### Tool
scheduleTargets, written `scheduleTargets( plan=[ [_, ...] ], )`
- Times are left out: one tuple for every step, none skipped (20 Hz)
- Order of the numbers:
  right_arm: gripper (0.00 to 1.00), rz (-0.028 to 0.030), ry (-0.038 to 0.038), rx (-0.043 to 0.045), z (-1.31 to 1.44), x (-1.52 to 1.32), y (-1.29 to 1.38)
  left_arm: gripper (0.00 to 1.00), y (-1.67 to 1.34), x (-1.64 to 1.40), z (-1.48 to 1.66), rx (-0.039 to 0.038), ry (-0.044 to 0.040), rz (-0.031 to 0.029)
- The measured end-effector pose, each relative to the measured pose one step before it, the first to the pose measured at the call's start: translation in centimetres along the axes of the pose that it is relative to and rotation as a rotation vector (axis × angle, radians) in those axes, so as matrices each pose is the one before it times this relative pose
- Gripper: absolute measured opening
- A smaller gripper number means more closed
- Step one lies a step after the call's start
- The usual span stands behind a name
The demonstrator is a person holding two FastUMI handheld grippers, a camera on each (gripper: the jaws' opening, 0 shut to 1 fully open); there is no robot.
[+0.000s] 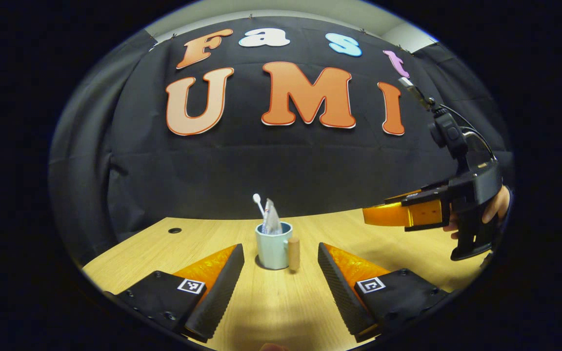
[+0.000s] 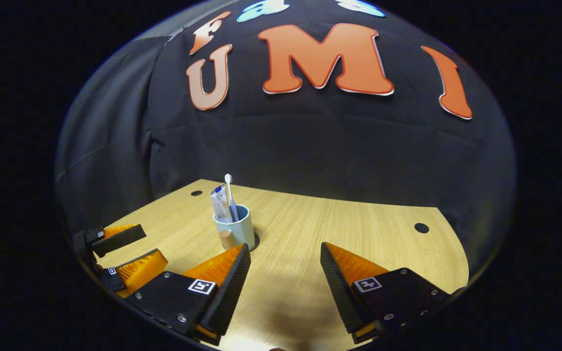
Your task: Put the toothbrush and toothpaste on the desktop into the cup, then pick up the cup and place it on the coaster on the desktop.
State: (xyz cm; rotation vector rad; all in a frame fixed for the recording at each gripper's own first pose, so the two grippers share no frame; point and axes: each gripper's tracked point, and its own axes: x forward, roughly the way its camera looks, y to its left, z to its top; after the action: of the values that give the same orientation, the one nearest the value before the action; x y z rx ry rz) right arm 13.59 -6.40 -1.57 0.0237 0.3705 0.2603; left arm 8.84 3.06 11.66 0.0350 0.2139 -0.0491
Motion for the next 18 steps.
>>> scheduleTargets(
  plan=[
    [0.87,-0.01774,-0.04076,0.01027,0.339,-0.958,-0.918,0.97,-0.695,0.104,0.350,0.00037,-0.01201,-0.00918],
    [0.87,-0.02528,-0.03330,0.01142,0.154,-0.814,-0.918,0.97,-0.385,0.096,0.330,-0.00075,-0.01492,0.00020],
    [0.87,-0.02962,-0.02381,0.01668,-0.061,-0.989,-0.977,0.97,-0.268,0.097,0.411,-0.00460,-0.01413,0.00295],
    [0.87,-0.02050,-0.03423,0.02269,0.142,-1.075,-0.901,0.97,-0.336,-0.116,0.313,-0.00697,-0.01409,-0.00050],
    [0.88,-0.00980,-0.03091,0.01531,0.158,-0.992,-0.645,0.98,-0.393,0.108,0.159,-0.00388,-0.00844,-0.00308],
    [0.88,-0.00925,-0.02280,0.00410,-0.085,-0.780,-0.630,0.96,-0.368,0.184,-0.030,0.00429,0.00396,-0.00656],
    [0.88,-0.01500,-0.01432,-0.00888,-0.094,-0.683,-0.702,0.96,-0.080,0.052,-0.142,0.00527,0.00223,0.00268],
    [0.88,-0.02303,-0.00363,-0.00877,-0.355,-0.414,-0.840,0.97,-0.084,0.110,0.018,0.00207,0.00206,0.00195],
    [0.88,-0.02735,0.00479,-0.00277,-0.509,-0.531,-0.710,0.97,-0.142,-0.154,0.041,-0.00273,-0.00304,0.00399],
    [0.87,-0.01428,-0.01309,0.00508,-0.216,-0.487,-0.418,0.97,-0.077,-0.003,0.205,-0.00511,-0.00691,0.00225],
    [0.88,-0.00622,-0.02121,0.00298,-0.006,-0.408,-0.095,0.97,-0.121,-0.076,-0.056,-0.00296,-0.00547,0.00195],
    [0.88,-0.00583,-0.02049,-0.00310,0.020,-0.369,-0.262,0.97,0.111,-0.156,-0.098,0.00028,-0.00065,0.00814],
    [0.88,-0.00979,-0.01400,-0.00782,-0.016,-0.140,-0.300,0.97,0.115,-0.195,-0.020,0.00316,-0.00096,0.00988],
    [0.88,-0.00871,-0.00760,-0.00810,-0.211,-0.211,-0.385,0.97,0.134,-0.111,0.096,0.00248,-0.00365,0.01240],
    [0.88,-0.00554,-0.00355,-0.00417,-0.116,-0.109,-0.210,0.97,0.067,-0.140,0.118,0.00193,-0.00650,0.00573],
    [0.88,0.00646,-0.01477,0.00229,0.197,-0.063,0.206,0.97,0.010,-0.241,0.193,0.00067,-0.01253,0.00797],
    [0.88,0.00438,-0.00864,0.00558,0.210,-0.158,0.201,0.97,0.008,-0.246,0.170,0.00288,-0.01268,0.00393],
    [0.88,0.01057,-0.01207,0.00645,0.233,-0.015,0.325,0.97,0.120,-0.370,0.131,0.00396,-0.01299,0.00764]
  ],
)
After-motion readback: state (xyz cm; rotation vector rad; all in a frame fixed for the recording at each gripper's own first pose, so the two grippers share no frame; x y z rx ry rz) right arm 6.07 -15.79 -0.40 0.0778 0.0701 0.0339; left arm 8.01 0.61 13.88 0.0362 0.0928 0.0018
